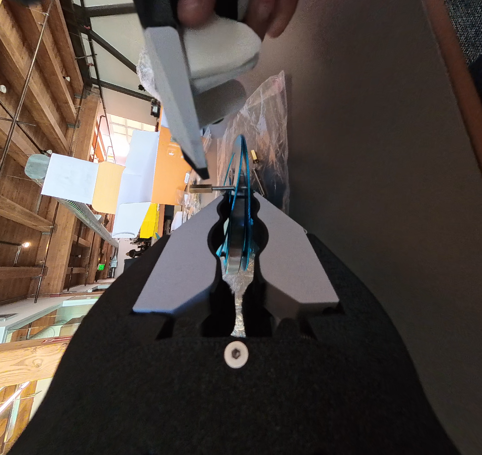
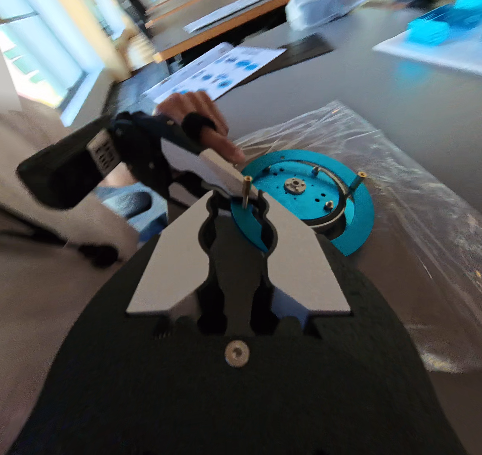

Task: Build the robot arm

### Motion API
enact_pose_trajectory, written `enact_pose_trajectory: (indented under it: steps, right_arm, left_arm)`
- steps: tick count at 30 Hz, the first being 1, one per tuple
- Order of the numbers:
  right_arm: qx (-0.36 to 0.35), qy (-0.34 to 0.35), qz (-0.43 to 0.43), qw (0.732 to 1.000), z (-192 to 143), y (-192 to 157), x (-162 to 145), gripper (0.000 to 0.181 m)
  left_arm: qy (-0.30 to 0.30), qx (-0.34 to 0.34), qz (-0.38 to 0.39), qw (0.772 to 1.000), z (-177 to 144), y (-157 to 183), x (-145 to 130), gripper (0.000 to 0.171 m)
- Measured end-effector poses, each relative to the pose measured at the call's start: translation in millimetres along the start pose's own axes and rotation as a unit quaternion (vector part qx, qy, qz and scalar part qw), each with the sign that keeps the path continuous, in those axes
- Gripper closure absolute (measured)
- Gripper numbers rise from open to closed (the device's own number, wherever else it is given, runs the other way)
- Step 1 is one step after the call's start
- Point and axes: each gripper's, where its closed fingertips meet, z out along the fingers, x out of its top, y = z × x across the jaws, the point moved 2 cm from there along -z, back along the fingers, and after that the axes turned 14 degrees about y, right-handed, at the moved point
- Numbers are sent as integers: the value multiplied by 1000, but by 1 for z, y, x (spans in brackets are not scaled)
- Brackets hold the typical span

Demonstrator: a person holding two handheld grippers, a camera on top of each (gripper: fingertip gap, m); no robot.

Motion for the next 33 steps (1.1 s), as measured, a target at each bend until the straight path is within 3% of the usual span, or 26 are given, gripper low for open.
enact_pose_trajectory:
  steps: [2, 6, 8, 9, 14, 19, 22, 24, 28, 30, 31, 33]
  right_arm:
    - [79, -40, 1, 996, -2, 7, -4, 149]
    - [217, -54, 32, 974, 13, 5, 7, 159]
    - [250, -75, 46, 964, 20, 5, 6, 166]
    - [248, -87, 40, 964, 22, 7, 4, 176]
    - [165, -64, 3, 984, 21, 11, 4, 177]
    - [-62, 1, -35, 997, 22, 10, 2, 176]
    - [-215, 24, -61, 974, 20, 9, 1, 176]
    - [-262, 29, -77, 961, 21, 9, 1, 177]
    - [-207, 52, -52, 976, 17, 6, 5, 172]
    - [-117, 45, -13, 992, 10, 1, 7, 166]
    - [-87, 44, 16, 995, 4, 3, 8, 155]
    - [-16, 62, 52, 997, -4, 1, 12, 156]
  left_arm:
    - [0, 0, 1, 1000, 0, 0, 0, 157]
    - [1, 1, -3, 1000, 1, -1, -1, 156]
    - [1, 1, -5, 1000, 1, -1, -1, 156]
    - [1, 1, -5, 1000, 1, -1, -1, 156]
    - [-1, 2, -8, 1000, 2, -2, -1, 156]
    - [-5, 1, 1, 1000, 2, 0, -1, 156]
    - [-8, 0, 10, 1000, 3, 1, 0, 157]
    - [-8, 0, 10, 1000, 4, 1, 0, 157]
    - [0, 0, 2, 1000, 2, 1, 2, 157]
    - [0, 0, 2, 1000, 3, 1, 3, 157]
    - [0, 0, 2, 1000, 3, 1, 3, 157]
    - [1, 1, 1, 1000, 3, 0, 3, 157]
